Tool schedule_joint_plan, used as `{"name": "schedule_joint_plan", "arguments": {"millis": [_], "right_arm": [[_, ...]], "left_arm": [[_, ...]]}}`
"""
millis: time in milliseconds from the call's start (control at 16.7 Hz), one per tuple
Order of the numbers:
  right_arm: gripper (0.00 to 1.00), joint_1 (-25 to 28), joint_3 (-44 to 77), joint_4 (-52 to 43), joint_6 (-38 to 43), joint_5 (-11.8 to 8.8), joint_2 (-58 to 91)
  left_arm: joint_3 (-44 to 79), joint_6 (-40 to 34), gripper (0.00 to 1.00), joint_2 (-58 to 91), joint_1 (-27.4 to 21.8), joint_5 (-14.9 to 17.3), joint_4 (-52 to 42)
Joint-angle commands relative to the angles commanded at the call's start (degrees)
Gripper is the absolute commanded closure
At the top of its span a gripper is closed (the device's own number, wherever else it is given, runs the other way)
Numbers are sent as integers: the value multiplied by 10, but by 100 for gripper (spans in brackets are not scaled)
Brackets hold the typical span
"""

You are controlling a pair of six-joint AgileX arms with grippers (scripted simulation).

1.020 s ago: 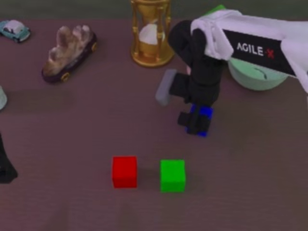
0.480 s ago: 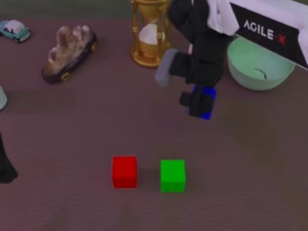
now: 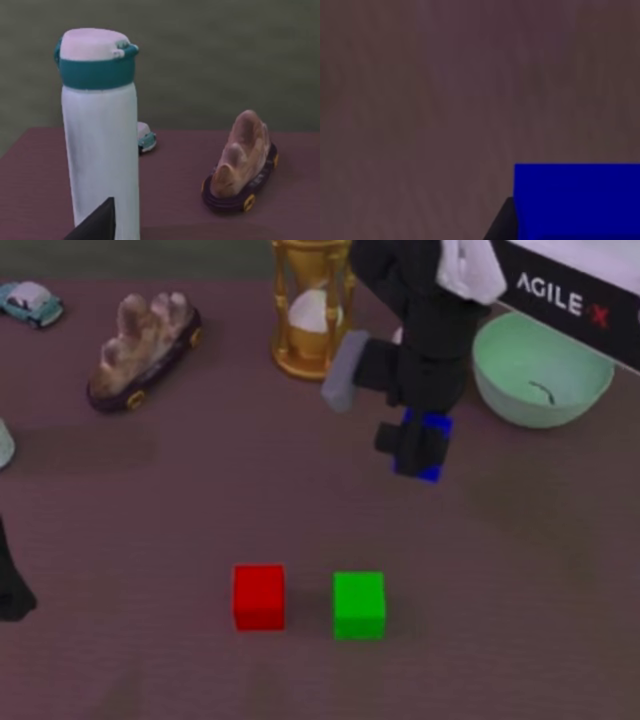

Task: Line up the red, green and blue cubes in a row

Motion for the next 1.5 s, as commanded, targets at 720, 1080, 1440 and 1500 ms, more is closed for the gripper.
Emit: {"name": "schedule_joint_plan", "arguments": {"millis": [720, 1080, 1440, 1500], "right_arm": [[100, 78, -382, 104, -95, -3, -268], [100, 80, -399, 110, -100, -4, -283], [100, 82, -457, 198, -101, -3, -258], [100, 82, -472, 221, -101, -3, -251]], "left_arm": [[0, 0, 0, 0, 0, 0, 0], [0, 0, 0, 0, 0, 0, 0], [0, 0, 0, 0, 0, 0, 0], [0, 0, 0, 0, 0, 0, 0]]}}
